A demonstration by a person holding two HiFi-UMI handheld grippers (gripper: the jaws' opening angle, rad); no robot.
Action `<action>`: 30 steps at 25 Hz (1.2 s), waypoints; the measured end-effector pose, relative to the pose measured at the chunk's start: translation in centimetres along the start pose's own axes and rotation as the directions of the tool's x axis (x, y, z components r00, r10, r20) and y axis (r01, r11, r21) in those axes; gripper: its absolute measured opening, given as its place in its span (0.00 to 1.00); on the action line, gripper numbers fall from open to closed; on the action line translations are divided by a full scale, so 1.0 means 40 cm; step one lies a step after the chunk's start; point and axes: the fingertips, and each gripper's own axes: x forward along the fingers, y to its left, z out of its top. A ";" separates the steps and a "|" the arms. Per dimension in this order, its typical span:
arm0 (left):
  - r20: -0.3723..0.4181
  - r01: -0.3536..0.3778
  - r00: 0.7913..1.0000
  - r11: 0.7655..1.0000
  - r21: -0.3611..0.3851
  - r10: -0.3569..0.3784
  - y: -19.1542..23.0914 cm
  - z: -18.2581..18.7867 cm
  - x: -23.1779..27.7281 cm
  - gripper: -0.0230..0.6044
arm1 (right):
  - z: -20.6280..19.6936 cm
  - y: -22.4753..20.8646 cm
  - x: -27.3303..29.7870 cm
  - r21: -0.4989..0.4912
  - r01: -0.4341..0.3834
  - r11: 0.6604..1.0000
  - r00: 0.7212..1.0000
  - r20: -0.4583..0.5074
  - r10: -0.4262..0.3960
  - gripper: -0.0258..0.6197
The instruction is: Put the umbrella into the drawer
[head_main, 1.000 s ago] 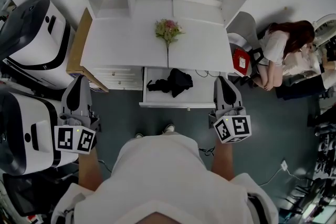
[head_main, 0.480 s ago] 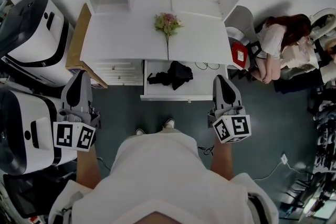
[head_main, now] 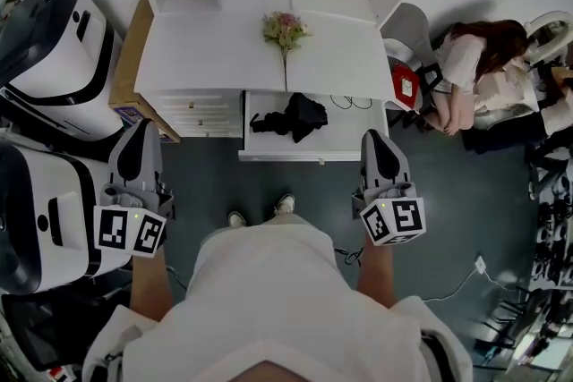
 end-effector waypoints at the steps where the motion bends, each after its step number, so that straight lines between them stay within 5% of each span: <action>1: -0.002 0.002 1.000 1.000 -0.002 -0.002 -0.001 -0.004 -0.004 0.06 | -0.003 0.004 -0.002 0.000 0.001 1.000 1.000 -0.002 -0.001 0.04; 30: -0.052 0.066 0.996 0.997 -0.031 -0.067 -0.080 -0.069 0.030 0.06 | -0.041 -0.025 -0.062 -0.017 0.058 0.998 0.998 0.003 -0.058 0.04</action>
